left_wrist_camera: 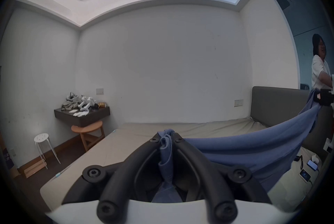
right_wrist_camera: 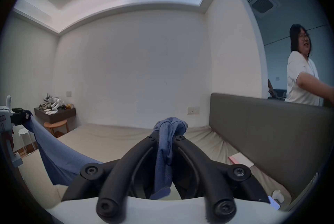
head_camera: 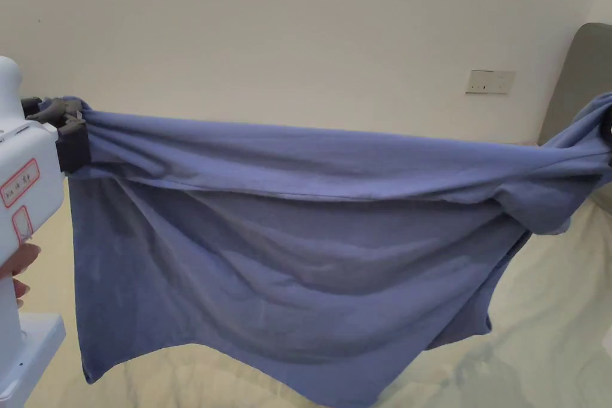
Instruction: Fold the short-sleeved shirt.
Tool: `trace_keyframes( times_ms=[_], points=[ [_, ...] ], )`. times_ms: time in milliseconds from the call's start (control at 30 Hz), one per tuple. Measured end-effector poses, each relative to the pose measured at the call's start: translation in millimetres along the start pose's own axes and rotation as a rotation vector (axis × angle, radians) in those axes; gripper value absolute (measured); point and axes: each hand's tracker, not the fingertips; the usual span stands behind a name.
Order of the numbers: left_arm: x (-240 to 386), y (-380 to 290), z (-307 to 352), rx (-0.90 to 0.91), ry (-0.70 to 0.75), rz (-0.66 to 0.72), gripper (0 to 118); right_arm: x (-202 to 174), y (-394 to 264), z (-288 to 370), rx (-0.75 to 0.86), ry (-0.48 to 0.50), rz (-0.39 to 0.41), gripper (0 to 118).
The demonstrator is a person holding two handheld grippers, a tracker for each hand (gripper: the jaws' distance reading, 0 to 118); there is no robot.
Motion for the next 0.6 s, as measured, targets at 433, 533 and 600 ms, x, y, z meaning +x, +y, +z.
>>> trace_keyframes(
  times_ms=[433, 533, 600],
  points=[
    [3.6, 63.1, -54.2, 0.009, -0.087, -0.013, 6, -0.4, 67.0, -45.6, 0.070, -0.098, 0.065, 14],
    [7.5, 74.6, -76.6, -0.001, -0.095, -0.033, 6, -3.7, 77.4, -68.7, 0.085, -0.120, 0.096, 14],
    [10.2, 82.2, -92.9, -0.007, -0.094, -0.055, 6, -7.0, 85.3, -84.5, 0.105, -0.138, 0.118, 14]
  ],
)
